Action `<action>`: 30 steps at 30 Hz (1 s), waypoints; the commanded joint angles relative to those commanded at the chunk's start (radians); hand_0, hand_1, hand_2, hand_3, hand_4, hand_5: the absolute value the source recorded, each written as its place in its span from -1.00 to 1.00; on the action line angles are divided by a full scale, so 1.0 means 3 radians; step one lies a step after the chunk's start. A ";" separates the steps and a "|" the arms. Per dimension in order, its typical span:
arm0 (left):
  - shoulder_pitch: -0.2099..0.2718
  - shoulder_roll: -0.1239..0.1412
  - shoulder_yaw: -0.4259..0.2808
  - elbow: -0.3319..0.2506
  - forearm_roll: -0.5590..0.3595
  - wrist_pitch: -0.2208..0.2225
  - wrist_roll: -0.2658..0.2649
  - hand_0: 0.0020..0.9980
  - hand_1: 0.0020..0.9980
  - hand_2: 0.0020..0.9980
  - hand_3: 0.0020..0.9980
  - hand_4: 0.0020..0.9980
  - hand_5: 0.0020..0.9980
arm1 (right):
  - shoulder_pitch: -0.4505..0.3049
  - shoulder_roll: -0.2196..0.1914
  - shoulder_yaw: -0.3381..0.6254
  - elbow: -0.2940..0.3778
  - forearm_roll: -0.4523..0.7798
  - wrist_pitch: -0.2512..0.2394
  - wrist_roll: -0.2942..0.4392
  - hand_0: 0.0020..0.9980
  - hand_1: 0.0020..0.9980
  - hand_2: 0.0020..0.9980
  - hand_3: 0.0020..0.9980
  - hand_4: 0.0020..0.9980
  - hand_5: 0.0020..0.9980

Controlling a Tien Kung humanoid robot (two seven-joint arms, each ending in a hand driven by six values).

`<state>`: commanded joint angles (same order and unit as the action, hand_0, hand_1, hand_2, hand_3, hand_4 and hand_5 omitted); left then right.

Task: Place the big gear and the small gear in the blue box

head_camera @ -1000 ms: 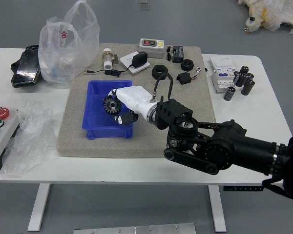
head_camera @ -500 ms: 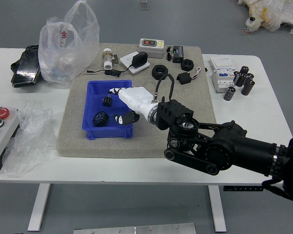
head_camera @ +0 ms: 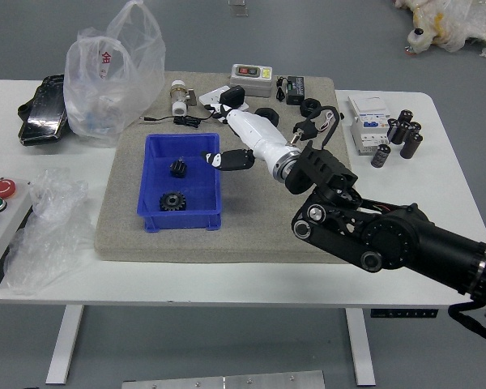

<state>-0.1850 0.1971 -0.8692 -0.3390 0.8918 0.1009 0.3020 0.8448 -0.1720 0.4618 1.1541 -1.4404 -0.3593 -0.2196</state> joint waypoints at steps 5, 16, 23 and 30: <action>0.0002 -0.0006 0.0019 0.0002 -0.0036 0.0008 -0.0011 0.30 0.08 0.11 0.40 0.34 -0.30 | -0.0348 -0.0187 0.0431 0.0101 0.0502 -0.0036 0.0422 0.23 0.49 0.55 0.67 0.47 -0.31; 0.0009 0.0008 0.0025 0.0005 -0.0041 0.0008 -0.0023 0.30 0.08 0.11 0.40 0.35 -0.31 | -0.1325 -0.0498 0.1485 0.0532 0.1707 0.0270 0.1387 0.24 0.42 0.48 0.48 0.49 -0.23; -0.0016 0.0037 -0.0007 0.0008 0.0027 -0.0015 -0.0021 0.30 0.08 0.11 0.40 0.35 -0.30 | -0.1811 -0.0533 0.1942 0.0543 0.2107 0.0338 0.1598 0.25 0.42 0.48 0.46 0.50 -0.20; -0.0029 0.0072 -0.0023 0.0011 0.0068 -0.0034 -0.0022 0.30 0.08 0.11 0.40 0.35 -0.30 | -0.1912 -0.0510 0.2139 0.0581 0.2188 0.0400 0.1667 0.24 0.42 0.47 0.45 0.51 -0.18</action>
<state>-0.1936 0.2187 -0.8762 -0.3358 0.9122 0.0907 0.2954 0.2712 -0.3250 1.1036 1.3283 -0.7841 -0.2394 0.2805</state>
